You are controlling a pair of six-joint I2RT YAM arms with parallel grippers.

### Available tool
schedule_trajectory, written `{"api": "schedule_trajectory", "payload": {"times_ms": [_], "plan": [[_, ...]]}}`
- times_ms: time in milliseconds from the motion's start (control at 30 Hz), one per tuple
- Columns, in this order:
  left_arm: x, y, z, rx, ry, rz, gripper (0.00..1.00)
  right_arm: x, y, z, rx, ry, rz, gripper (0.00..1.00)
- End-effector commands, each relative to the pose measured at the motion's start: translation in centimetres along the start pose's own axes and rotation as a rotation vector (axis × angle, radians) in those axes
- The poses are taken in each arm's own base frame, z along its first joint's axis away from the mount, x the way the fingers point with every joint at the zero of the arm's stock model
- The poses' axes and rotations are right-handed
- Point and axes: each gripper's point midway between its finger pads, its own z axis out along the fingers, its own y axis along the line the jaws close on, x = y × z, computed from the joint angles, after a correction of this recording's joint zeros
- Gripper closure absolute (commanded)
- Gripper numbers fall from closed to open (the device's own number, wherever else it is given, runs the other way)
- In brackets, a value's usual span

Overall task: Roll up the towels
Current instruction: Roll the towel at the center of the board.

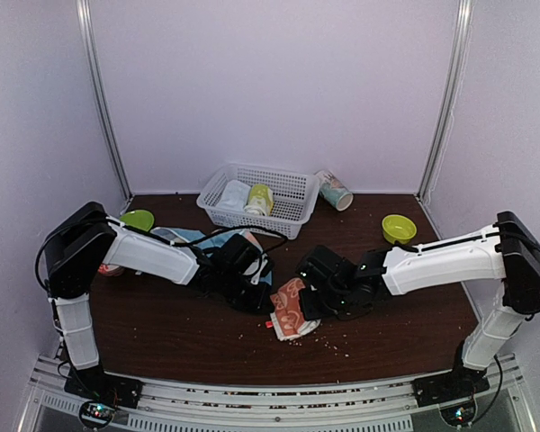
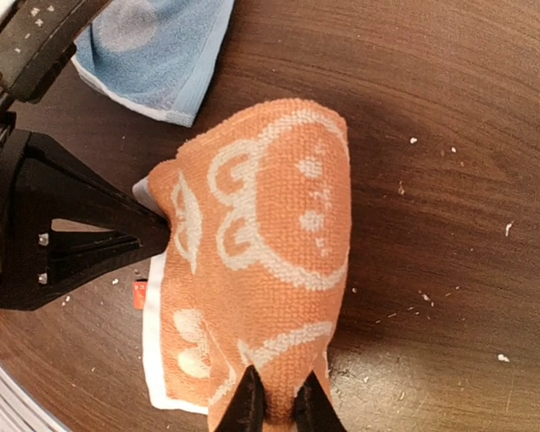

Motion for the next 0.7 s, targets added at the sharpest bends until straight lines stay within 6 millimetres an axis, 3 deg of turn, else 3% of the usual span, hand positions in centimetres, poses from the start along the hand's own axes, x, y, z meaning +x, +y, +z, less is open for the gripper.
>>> {"api": "schedule_trajectory", "payload": {"times_ms": [0,667], "plan": [[-0.3,-0.7,0.4,0.024,-0.012,0.005,1.00,-0.6,1.1,-0.4,-0.023,-0.021,-0.024,0.85],[-0.2,-0.9,0.3,0.025,-0.015,0.010,1.00,0.0,4.7,-0.5,-0.173,-0.006,-0.047,0.73]]}}
